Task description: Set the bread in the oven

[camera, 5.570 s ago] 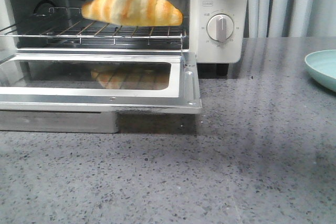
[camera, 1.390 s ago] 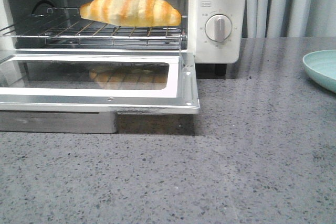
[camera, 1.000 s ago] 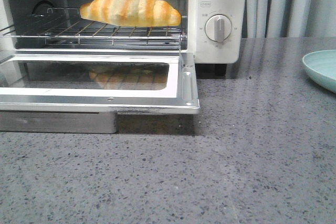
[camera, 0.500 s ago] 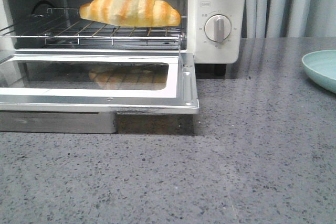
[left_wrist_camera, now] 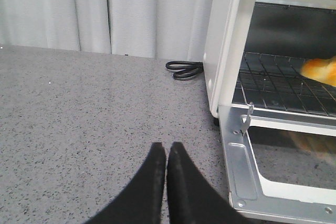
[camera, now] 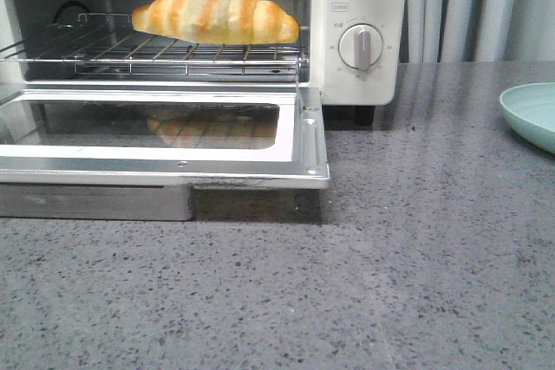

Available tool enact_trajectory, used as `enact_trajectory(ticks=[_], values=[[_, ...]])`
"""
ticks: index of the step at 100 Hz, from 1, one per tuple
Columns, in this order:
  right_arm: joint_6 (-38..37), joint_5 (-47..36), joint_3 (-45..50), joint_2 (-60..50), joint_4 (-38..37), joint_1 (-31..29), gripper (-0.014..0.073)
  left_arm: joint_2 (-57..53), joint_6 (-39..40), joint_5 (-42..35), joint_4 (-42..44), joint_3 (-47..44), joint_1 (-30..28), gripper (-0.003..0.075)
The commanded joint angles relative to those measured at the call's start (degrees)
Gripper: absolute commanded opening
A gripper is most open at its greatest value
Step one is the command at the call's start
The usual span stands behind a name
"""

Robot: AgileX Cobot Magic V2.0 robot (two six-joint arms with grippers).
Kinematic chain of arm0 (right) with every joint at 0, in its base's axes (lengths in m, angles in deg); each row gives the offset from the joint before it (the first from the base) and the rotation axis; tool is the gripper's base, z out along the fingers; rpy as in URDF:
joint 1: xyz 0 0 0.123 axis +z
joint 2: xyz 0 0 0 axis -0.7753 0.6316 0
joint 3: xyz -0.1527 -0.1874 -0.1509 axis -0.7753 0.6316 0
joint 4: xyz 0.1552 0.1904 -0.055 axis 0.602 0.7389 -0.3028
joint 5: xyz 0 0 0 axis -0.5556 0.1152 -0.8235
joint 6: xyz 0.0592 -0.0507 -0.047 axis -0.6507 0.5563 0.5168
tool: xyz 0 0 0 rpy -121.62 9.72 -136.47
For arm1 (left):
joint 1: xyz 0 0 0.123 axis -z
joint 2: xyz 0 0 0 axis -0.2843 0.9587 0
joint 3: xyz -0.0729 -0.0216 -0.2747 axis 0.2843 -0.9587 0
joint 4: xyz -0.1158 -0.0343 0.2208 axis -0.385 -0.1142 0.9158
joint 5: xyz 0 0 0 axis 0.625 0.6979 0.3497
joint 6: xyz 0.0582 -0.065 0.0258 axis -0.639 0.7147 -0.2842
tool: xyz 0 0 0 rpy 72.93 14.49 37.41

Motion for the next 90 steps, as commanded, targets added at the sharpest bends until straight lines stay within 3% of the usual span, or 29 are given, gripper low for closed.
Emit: enact_trajectory(ticks=[1,37,90], values=[[2.6,-3.1,0.8,-1.3,0.5,-0.4,-0.0069,-1.5,0.2,-4.5,0.1,1.4,-0.2,-0.0021],[2.6,2.2,0.8,-1.3,1.3,-0.4,-0.0069,-1.5,0.2,-4.5,0.1,1.4,-0.2,-0.0021],[2.6,2.2,0.8,-1.3,1.4,0.8,-0.0069,-1.5,0.2,-4.5,0.1,1.4,-0.2,-0.0021]])
